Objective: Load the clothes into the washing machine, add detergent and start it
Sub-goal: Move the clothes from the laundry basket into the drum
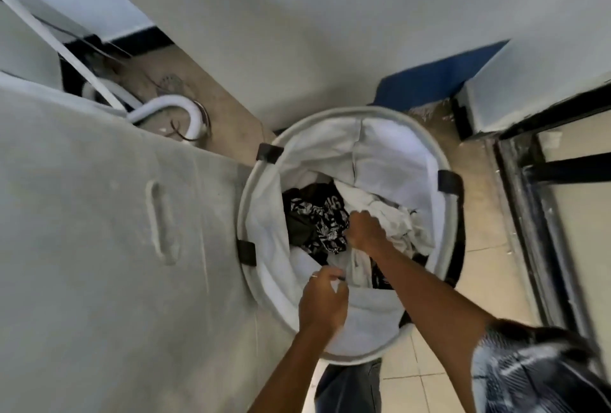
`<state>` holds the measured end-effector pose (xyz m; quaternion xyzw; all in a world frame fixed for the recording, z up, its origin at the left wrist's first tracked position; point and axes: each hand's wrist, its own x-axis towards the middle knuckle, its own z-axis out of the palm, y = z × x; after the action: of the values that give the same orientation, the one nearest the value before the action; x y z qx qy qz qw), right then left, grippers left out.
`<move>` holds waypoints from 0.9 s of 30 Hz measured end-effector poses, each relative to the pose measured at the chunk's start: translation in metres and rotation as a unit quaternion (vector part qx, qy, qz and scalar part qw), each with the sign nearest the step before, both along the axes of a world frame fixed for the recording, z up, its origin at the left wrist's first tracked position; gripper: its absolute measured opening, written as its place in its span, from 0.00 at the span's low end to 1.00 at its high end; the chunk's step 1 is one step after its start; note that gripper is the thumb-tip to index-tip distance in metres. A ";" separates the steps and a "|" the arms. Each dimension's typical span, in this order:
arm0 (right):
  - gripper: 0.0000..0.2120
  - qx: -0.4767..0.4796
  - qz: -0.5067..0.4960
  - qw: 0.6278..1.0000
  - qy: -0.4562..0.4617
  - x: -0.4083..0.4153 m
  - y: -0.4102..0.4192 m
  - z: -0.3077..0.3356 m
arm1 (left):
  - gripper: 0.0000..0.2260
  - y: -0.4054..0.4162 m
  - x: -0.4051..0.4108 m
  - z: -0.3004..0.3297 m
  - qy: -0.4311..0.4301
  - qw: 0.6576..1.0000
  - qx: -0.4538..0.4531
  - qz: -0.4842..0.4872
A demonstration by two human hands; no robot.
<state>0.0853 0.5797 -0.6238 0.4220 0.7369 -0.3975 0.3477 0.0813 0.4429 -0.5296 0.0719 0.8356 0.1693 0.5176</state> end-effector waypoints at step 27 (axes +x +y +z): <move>0.05 0.128 -0.139 0.975 0.120 0.064 -0.029 0.351 | 0.13 0.012 -0.028 0.261 0.083 0.992 0.085 0.053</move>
<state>0.1488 0.5504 -0.2724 0.5102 0.7521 -0.3925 0.1412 0.0535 0.4553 -0.2689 0.0848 0.8609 0.2599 0.4290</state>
